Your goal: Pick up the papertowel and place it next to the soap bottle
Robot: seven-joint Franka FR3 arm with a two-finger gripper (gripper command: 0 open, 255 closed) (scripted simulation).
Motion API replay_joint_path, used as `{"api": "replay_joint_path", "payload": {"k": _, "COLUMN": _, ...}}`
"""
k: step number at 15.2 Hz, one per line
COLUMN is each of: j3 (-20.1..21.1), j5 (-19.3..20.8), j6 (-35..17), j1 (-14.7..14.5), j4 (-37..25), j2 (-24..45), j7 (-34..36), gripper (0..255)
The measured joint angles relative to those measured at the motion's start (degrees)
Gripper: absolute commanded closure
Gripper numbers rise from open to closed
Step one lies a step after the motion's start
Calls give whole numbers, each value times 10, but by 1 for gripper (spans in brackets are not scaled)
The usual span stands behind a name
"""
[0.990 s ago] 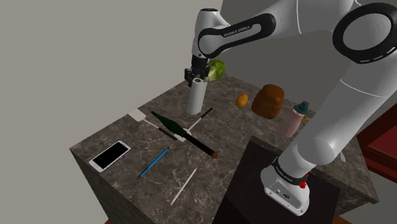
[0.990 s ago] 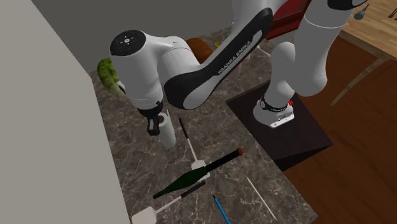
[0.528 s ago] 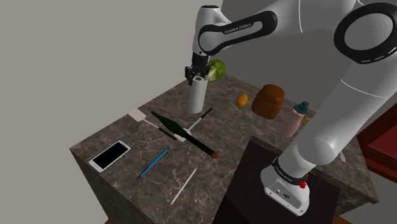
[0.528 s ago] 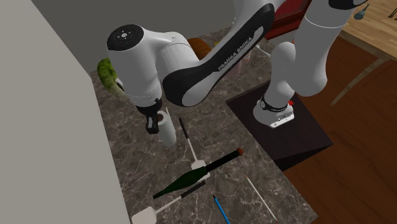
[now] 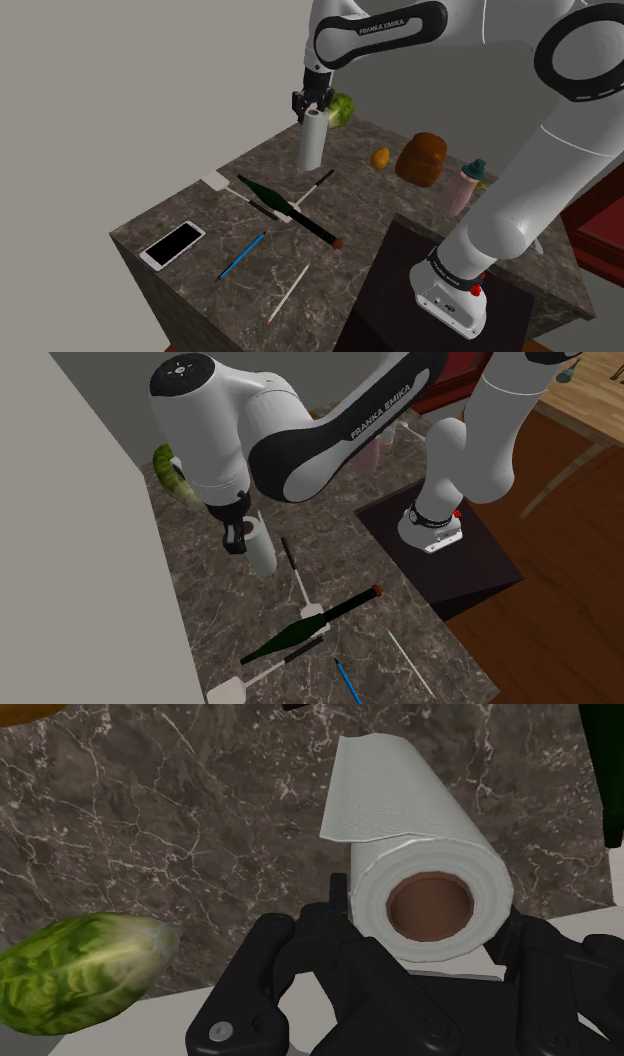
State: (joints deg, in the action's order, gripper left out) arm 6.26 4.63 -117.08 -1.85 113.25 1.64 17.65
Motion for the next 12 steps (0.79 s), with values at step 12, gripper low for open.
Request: {"api": "replay_joint_path", "payload": {"k": 12, "j3": 0, "j5": -5, "j6": 90, "j1": 0, "j4": -71, "j2": -19, "j7": -9, "gripper": 255}}
